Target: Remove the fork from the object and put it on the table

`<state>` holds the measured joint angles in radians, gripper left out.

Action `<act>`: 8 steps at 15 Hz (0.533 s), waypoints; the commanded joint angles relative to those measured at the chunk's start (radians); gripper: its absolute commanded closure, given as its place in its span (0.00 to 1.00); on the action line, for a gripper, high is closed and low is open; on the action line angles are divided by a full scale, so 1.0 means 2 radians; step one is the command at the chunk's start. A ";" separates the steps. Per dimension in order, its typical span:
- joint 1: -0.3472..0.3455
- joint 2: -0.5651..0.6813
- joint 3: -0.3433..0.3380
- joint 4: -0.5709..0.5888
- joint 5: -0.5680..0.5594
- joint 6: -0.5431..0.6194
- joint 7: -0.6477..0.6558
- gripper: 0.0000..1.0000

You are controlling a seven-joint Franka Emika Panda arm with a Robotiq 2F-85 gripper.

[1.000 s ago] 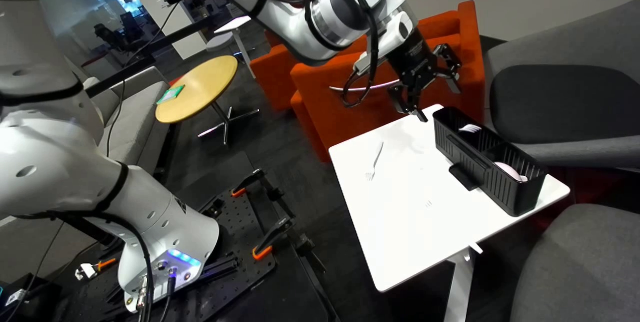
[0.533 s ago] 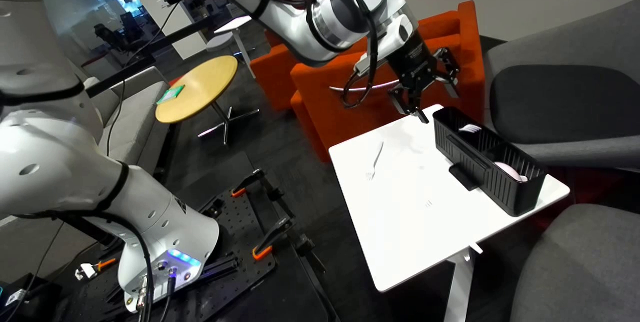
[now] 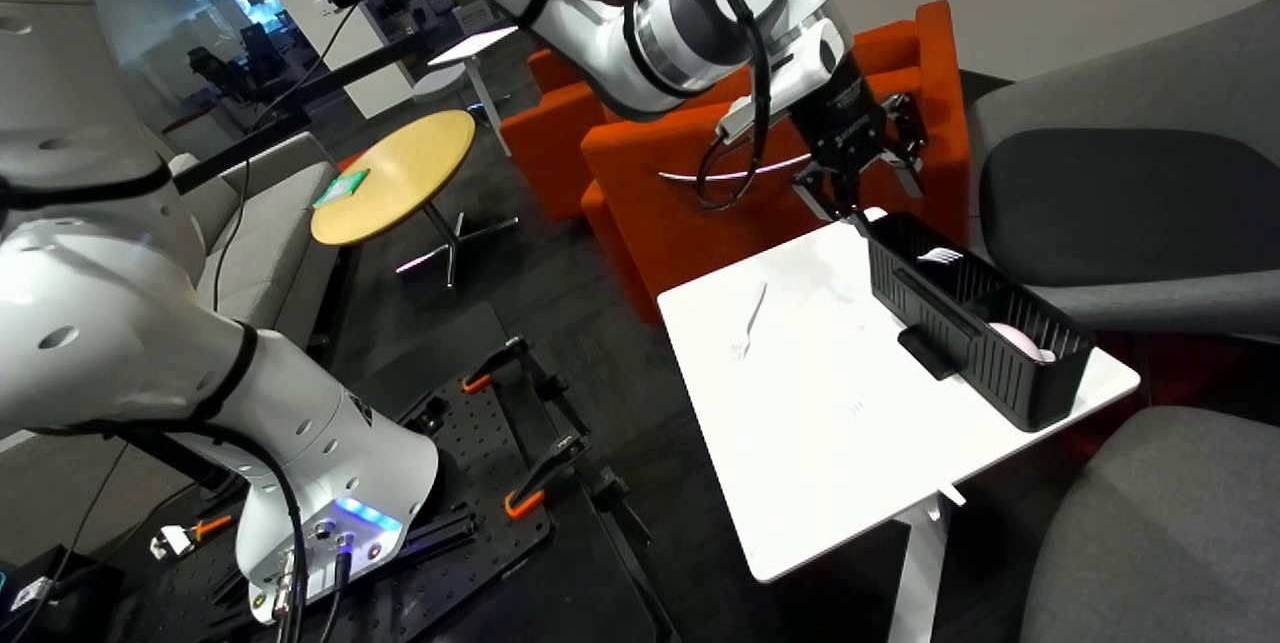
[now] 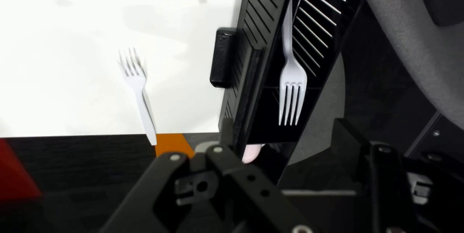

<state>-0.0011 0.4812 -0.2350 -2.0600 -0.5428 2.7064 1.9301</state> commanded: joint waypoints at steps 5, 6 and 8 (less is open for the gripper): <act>0.014 0.050 -0.018 0.042 0.065 0.008 -0.065 0.57; 0.017 0.055 -0.021 0.046 0.069 0.009 -0.070 0.54; 0.024 0.064 -0.027 0.052 0.074 0.009 -0.071 0.53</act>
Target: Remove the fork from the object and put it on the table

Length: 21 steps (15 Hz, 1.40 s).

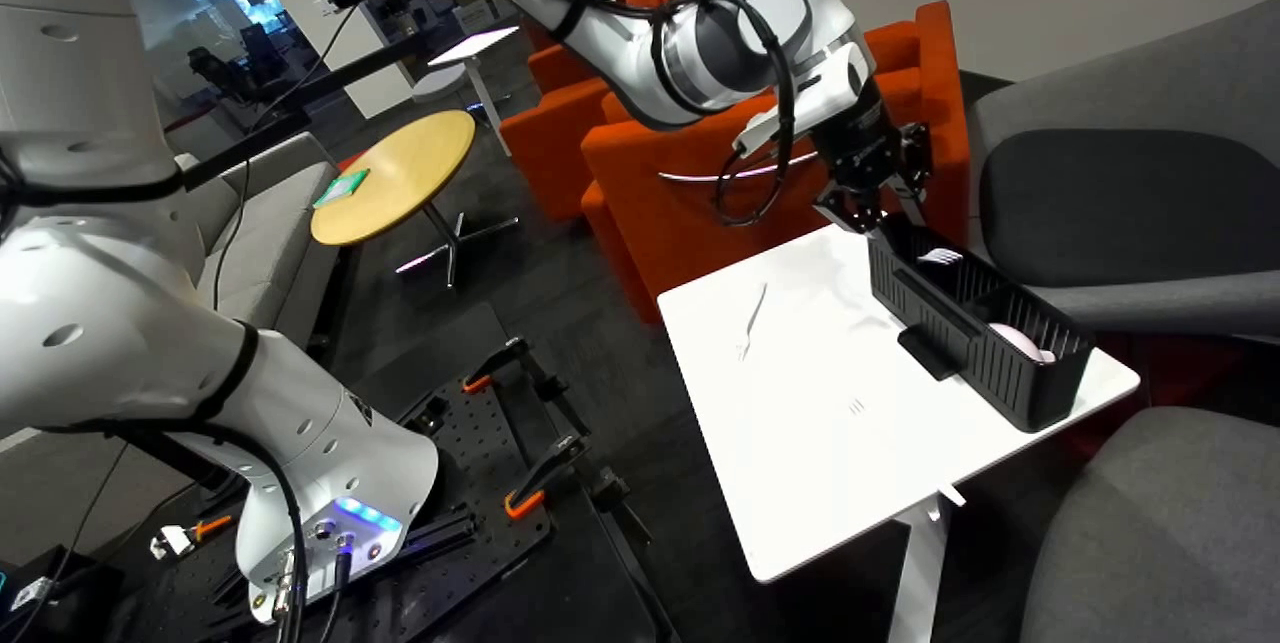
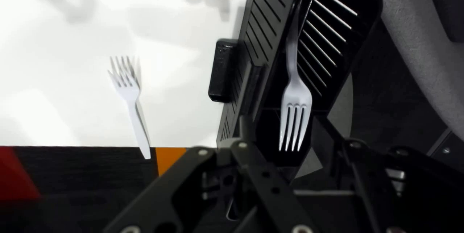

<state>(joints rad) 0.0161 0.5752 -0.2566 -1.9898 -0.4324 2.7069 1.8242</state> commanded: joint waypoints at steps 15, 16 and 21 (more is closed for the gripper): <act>0.032 0.069 -0.024 0.073 0.062 -0.001 -0.056 0.72; 0.033 0.073 -0.025 0.077 0.066 -0.002 -0.058 0.72; 0.030 0.085 -0.021 0.086 0.081 -0.006 -0.072 0.72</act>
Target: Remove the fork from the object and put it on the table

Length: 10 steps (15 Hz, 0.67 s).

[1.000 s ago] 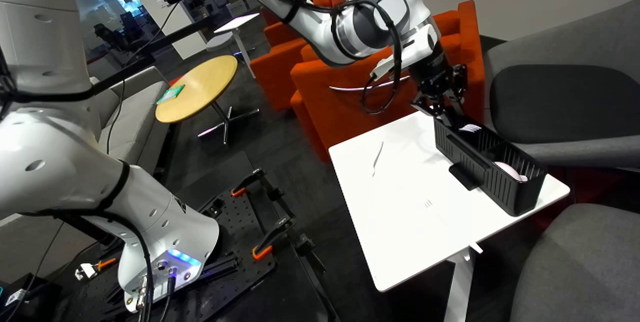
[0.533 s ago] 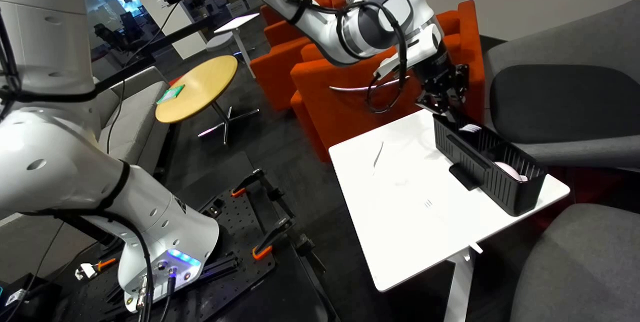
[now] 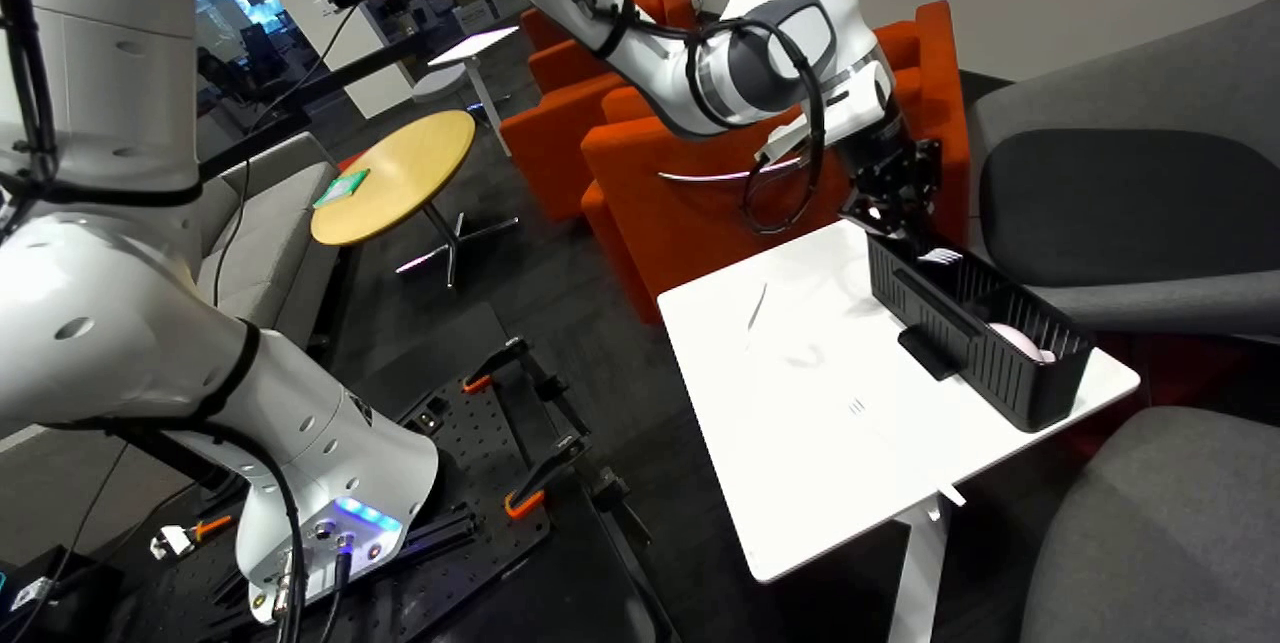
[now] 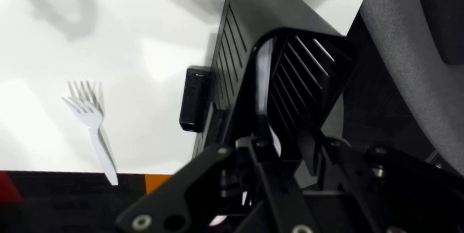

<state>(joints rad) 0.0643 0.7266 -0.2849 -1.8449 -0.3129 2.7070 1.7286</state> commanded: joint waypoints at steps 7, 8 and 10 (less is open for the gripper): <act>0.006 0.019 -0.007 0.018 0.043 -0.015 -0.053 0.72; 0.006 0.022 -0.008 0.021 0.045 -0.018 -0.056 0.70; 0.006 0.028 -0.009 0.027 0.049 -0.022 -0.060 0.70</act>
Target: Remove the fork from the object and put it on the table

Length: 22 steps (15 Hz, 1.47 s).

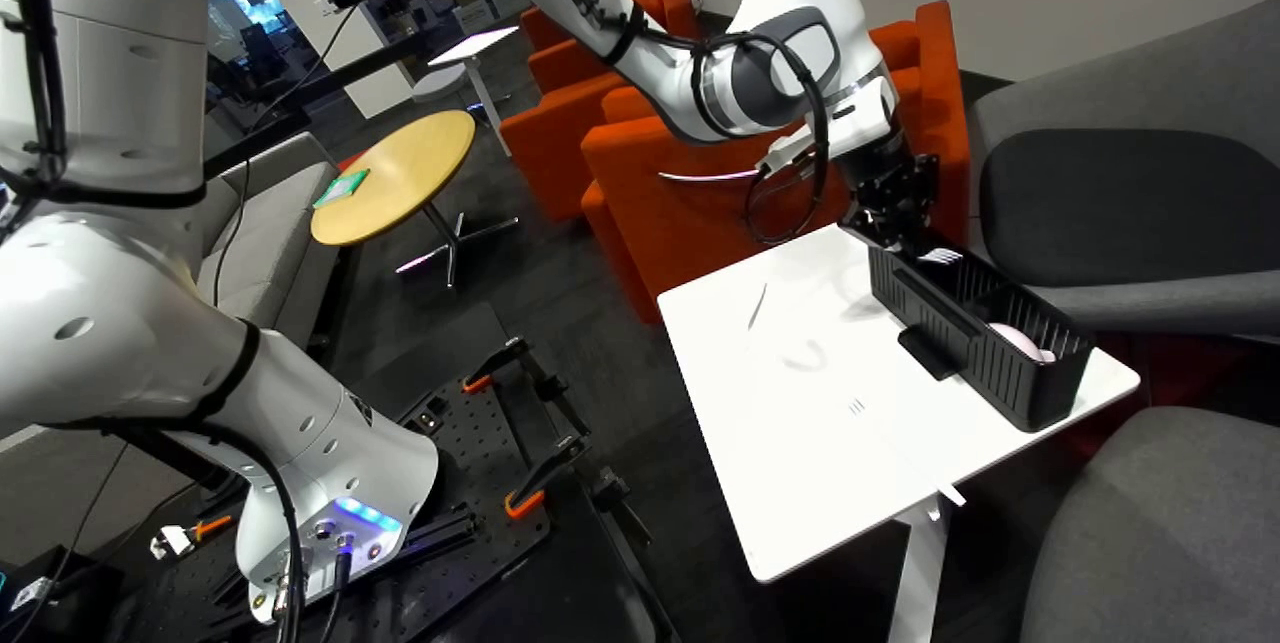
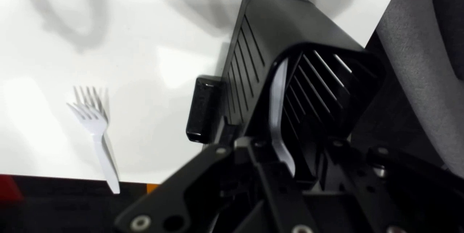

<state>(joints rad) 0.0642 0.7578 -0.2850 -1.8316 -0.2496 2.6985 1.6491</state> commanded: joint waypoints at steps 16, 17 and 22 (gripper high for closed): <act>0.029 0.002 -0.030 0.025 0.008 -0.016 -0.015 0.97; 0.036 -0.006 -0.037 0.020 0.004 -0.021 -0.011 0.97; 0.069 -0.063 -0.068 -0.012 -0.020 -0.023 -0.012 0.97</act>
<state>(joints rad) 0.1619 0.7426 -0.3866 -1.7764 -0.2618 2.6839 1.6471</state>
